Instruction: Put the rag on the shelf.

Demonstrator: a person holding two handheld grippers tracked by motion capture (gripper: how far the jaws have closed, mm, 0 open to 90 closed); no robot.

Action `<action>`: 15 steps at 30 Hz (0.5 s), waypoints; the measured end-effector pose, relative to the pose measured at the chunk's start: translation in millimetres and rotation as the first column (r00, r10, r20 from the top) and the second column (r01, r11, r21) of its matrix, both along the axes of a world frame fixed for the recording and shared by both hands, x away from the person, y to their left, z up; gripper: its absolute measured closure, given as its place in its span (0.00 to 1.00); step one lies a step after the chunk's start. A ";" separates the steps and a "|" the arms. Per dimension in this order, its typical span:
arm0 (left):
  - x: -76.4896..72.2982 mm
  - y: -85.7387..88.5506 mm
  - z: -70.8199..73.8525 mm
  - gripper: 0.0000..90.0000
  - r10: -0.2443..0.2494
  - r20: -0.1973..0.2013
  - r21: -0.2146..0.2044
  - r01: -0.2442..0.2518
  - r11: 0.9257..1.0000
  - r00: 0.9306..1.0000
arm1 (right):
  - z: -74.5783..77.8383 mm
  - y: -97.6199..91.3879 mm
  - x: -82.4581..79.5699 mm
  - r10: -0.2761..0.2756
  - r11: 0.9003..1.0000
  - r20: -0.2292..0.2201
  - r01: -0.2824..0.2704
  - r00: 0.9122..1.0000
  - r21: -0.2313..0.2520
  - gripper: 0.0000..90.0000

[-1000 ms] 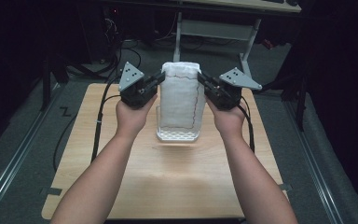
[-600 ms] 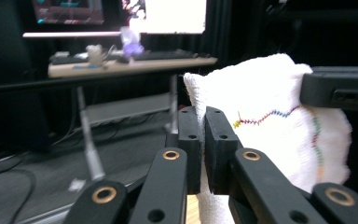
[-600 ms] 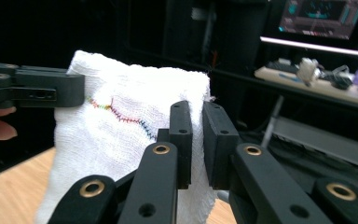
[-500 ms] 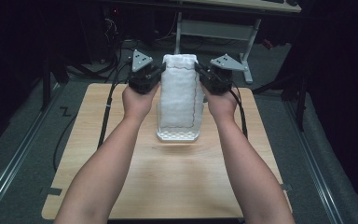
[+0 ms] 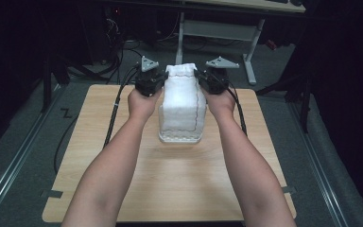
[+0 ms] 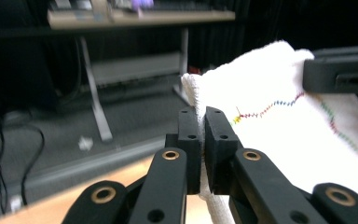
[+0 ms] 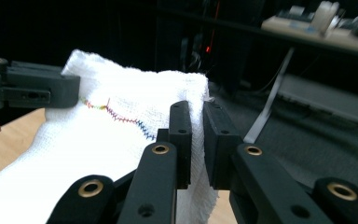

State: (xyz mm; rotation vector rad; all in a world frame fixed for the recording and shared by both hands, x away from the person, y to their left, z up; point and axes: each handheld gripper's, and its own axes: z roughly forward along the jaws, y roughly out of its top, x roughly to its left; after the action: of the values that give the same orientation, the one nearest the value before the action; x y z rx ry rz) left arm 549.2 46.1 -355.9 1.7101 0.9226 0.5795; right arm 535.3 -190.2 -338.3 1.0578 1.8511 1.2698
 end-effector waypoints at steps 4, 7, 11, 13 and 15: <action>1.3 1.9 -13.1 0.96 0.020 -0.025 0.028 -0.019 0.999 1.000 | -10.6 4.0 6.8 0.018 1.000 -0.047 -0.019 0.999 -0.024 0.92; -0.3 4.5 -18.5 0.96 0.023 -0.033 0.038 -0.021 0.999 0.999 | -13.9 8.3 10.8 0.028 0.999 -0.070 -0.030 0.997 -0.039 0.91; 0.8 5.4 -24.0 0.96 0.014 -0.074 0.047 -0.011 0.999 0.997 | -16.6 12.1 13.8 0.024 0.997 -0.081 -0.029 0.996 -0.066 0.90; 2.6 6.3 -26.1 0.94 0.019 -0.106 0.064 -0.013 0.998 0.994 | -18.0 12.6 14.2 0.026 0.997 -0.092 -0.032 0.995 -0.066 0.86; 4.7 9.4 -27.8 0.83 0.005 -0.132 0.041 0.000 0.999 0.991 | -19.0 10.1 14.3 0.021 0.998 -0.102 -0.027 0.995 -0.064 0.82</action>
State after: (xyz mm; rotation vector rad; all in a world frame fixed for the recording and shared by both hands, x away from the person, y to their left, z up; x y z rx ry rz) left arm 553.9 55.6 -383.7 1.8012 1.0122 0.4944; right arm 549.7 -180.1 -357.3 1.0860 1.9732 1.1805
